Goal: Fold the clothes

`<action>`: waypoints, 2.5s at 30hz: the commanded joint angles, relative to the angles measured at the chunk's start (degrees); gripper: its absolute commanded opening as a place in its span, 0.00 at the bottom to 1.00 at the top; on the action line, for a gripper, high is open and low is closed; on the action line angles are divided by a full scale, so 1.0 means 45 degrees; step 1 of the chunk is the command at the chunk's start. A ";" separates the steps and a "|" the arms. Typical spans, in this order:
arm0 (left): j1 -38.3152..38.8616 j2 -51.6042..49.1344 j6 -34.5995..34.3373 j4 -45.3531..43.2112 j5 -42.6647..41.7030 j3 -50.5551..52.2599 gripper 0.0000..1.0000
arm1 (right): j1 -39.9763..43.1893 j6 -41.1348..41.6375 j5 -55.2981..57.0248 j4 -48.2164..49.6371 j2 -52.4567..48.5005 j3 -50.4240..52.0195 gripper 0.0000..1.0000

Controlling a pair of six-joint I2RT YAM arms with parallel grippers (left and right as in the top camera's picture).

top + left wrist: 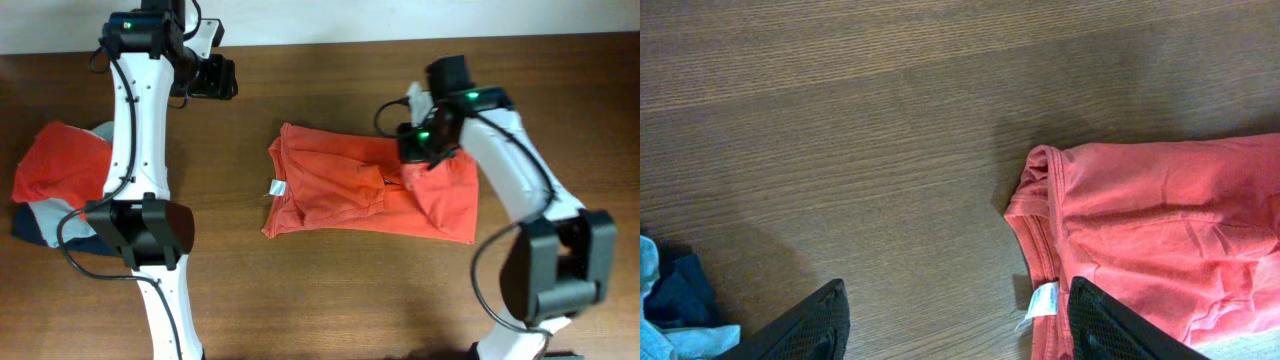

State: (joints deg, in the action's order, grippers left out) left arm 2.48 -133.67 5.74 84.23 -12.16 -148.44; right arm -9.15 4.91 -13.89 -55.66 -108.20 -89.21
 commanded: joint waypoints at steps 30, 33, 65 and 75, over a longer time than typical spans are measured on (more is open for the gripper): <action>-0.0029 0.0087 -0.0019 -0.0015 -0.0010 -0.0238 0.72 | 0.2147 0.0403 -0.1166 0.1195 -0.1472 0.1734 0.04; -0.0029 0.0087 -0.0019 0.0019 -0.0010 -0.0238 0.72 | 0.1608 0.0403 -0.1302 0.1953 -0.1481 0.2395 0.04; 0.0262 0.0087 0.0078 0.1141 -0.0151 -0.0243 0.71 | 0.1491 0.1180 -0.2414 0.3502 -0.1409 0.2399 0.04; 0.1137 0.0087 0.0131 0.2764 -0.0151 -0.0243 0.68 | 0.0811 0.3041 -0.4522 0.9670 -0.1598 0.2302 0.04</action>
State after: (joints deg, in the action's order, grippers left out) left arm 6.28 -133.67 5.78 95.72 -12.21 -148.46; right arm -6.02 16.01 -29.30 -13.56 -116.53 -77.95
